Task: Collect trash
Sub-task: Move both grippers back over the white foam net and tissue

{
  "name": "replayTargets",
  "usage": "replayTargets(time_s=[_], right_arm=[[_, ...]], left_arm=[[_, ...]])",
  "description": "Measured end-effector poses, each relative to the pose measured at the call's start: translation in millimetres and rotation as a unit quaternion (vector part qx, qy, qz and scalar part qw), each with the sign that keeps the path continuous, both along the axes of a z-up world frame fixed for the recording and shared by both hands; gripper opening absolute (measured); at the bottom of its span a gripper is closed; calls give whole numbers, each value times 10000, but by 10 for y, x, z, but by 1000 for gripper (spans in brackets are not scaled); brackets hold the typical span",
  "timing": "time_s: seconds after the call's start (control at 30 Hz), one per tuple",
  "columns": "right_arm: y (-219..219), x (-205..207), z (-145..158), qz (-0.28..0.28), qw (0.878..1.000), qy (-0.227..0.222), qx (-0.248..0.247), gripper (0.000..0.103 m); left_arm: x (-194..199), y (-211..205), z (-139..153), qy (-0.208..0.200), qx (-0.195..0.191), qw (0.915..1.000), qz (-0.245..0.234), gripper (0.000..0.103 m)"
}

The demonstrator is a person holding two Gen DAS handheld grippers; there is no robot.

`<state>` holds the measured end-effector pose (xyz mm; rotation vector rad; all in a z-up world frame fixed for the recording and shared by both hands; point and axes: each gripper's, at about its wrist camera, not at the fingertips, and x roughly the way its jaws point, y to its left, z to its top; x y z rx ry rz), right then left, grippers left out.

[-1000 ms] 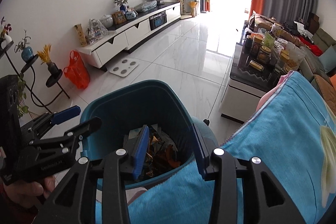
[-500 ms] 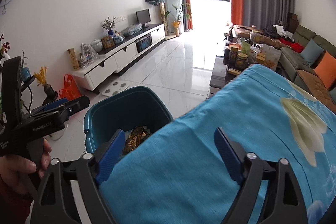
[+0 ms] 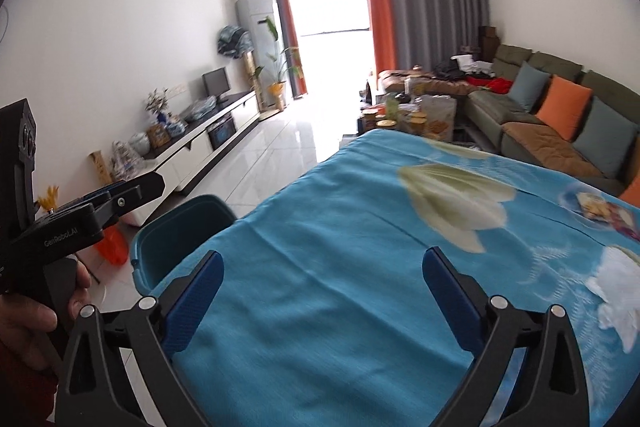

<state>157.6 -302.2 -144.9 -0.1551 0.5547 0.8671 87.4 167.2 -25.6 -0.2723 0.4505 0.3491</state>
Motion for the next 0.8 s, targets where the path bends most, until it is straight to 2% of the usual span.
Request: replayTargets(time_s=[0.2, 0.43, 0.8], right_arm=[[-580, -6, 62, -591, 9980, -164, 167, 96], [-1074, -29, 45, -1180, 9924, -274, 232, 96], [-1755, -126, 23, -2031, 9768, -614, 290, 96]], left_arm=[[147, -447, 105, -214, 129, 9978, -607, 97], [297, -993, 116, -318, 225, 9908, -1297, 97], [438, -1664, 62, -316, 412, 9725, -2272, 97]])
